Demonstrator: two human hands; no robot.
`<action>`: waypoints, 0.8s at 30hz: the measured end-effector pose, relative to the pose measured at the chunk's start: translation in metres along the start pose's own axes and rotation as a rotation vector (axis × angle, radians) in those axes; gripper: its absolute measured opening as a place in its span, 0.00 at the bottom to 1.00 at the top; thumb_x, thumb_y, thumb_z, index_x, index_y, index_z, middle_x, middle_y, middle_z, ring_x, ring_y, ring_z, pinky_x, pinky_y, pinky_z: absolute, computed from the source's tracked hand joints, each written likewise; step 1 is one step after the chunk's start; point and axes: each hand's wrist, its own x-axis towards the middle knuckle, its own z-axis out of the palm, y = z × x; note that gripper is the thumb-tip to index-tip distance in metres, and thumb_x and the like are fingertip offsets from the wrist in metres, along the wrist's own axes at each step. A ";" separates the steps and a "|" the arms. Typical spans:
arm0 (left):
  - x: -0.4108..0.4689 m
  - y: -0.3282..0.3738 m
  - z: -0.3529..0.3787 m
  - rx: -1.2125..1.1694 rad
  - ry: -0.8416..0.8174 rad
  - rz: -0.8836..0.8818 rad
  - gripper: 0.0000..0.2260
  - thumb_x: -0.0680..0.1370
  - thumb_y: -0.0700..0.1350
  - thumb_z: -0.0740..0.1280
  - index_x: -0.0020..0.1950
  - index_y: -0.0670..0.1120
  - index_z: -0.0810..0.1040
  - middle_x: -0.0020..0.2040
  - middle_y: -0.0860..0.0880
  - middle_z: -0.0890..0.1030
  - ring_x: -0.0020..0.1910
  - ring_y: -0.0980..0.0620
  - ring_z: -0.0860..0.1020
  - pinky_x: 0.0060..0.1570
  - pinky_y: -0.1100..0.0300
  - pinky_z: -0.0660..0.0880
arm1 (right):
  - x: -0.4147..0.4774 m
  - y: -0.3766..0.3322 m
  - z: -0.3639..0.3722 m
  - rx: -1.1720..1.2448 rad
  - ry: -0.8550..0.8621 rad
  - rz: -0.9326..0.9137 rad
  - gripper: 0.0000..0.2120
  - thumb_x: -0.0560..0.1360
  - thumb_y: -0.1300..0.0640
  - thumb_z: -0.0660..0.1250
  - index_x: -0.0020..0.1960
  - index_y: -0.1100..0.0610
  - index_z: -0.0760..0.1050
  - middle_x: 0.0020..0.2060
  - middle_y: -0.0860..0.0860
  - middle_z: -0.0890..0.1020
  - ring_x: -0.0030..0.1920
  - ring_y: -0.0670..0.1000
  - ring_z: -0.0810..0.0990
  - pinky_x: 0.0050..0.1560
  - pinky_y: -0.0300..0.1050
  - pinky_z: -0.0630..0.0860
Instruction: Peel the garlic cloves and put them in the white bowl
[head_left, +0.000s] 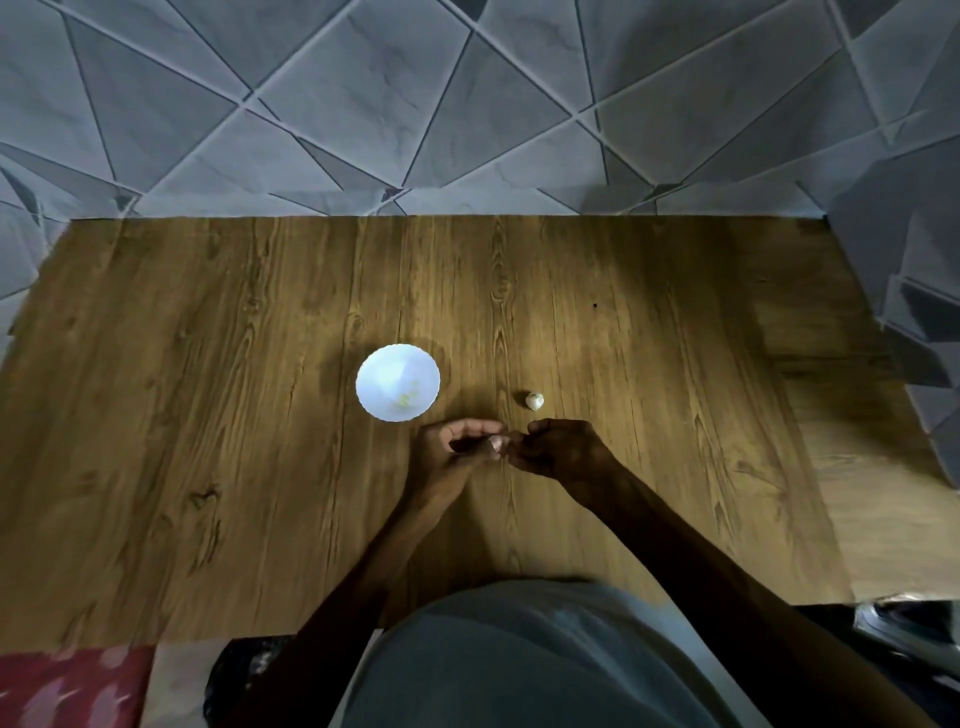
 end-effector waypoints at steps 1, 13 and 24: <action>0.000 0.000 0.000 -0.036 0.003 -0.035 0.09 0.74 0.36 0.72 0.54 0.41 0.83 0.46 0.46 0.86 0.46 0.48 0.84 0.48 0.60 0.80 | 0.002 -0.001 0.001 0.033 0.011 0.048 0.07 0.74 0.75 0.65 0.44 0.65 0.77 0.41 0.61 0.84 0.42 0.55 0.86 0.44 0.48 0.83; 0.003 -0.007 -0.008 -0.226 0.067 -0.199 0.11 0.76 0.33 0.70 0.58 0.36 0.81 0.51 0.40 0.84 0.51 0.45 0.83 0.54 0.56 0.79 | 0.020 0.007 0.014 -0.128 -0.053 -0.053 0.05 0.76 0.71 0.65 0.51 0.67 0.76 0.48 0.63 0.82 0.52 0.62 0.83 0.54 0.55 0.81; 0.009 -0.008 -0.008 -0.257 0.118 -0.353 0.09 0.75 0.33 0.71 0.54 0.41 0.82 0.49 0.44 0.85 0.50 0.47 0.84 0.52 0.57 0.80 | 0.021 0.010 0.018 -0.969 0.119 -0.627 0.09 0.74 0.68 0.70 0.50 0.57 0.81 0.44 0.47 0.83 0.40 0.40 0.81 0.40 0.31 0.78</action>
